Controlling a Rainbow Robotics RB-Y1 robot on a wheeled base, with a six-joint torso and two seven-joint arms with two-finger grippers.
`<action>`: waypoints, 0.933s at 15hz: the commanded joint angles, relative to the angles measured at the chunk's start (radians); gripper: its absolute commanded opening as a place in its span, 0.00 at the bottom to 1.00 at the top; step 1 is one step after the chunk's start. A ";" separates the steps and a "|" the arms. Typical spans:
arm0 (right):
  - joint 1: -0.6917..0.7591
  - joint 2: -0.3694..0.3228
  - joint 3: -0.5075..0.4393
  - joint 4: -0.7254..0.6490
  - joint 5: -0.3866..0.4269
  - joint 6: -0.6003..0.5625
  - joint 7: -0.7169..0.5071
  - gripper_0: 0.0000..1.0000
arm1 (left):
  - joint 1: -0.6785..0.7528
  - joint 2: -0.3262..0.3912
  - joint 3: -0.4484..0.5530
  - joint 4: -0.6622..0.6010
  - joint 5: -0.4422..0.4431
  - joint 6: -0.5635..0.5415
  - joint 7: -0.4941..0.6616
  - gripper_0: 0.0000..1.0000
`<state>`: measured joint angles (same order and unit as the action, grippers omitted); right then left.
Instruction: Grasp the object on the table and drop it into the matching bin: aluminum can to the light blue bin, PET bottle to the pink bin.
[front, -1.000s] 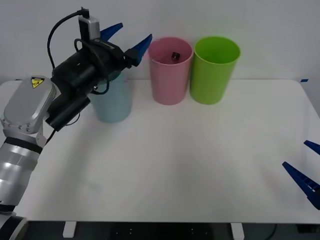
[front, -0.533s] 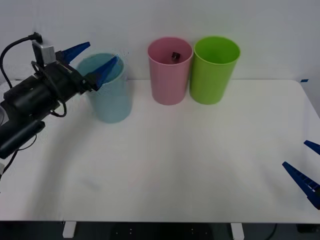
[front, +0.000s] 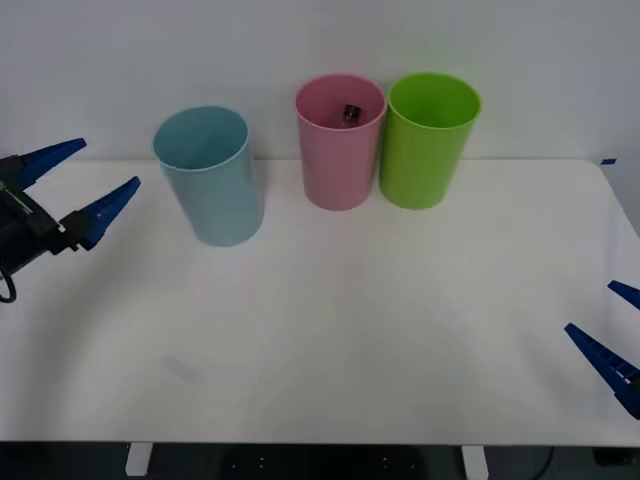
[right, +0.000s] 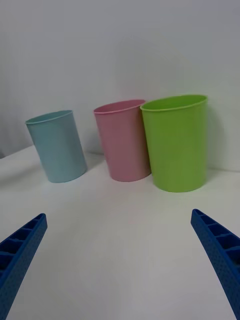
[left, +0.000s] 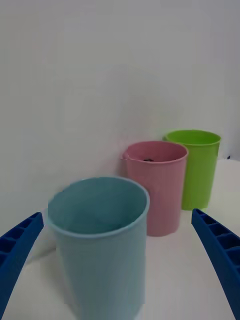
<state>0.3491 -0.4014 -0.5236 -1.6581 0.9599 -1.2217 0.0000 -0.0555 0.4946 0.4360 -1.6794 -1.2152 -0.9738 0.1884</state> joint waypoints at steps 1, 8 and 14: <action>0.000 0.000 0.000 0.000 0.000 0.000 0.000 1.00 | 0.097 0.006 0.052 -0.054 0.019 -0.016 -0.004 1.00; 0.000 0.000 0.000 0.000 0.000 0.000 0.000 1.00 | 0.296 0.029 0.099 -0.117 0.100 -0.040 -0.049 1.00; 0.000 0.000 0.000 0.000 0.000 0.000 0.000 1.00 | 0.441 0.039 0.127 -0.118 0.195 -0.057 -0.135 1.00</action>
<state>0.3491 -0.4014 -0.5236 -1.6581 0.9599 -1.2217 0.0000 0.3682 0.5338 0.5606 -1.7971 -1.0357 -1.0289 0.0598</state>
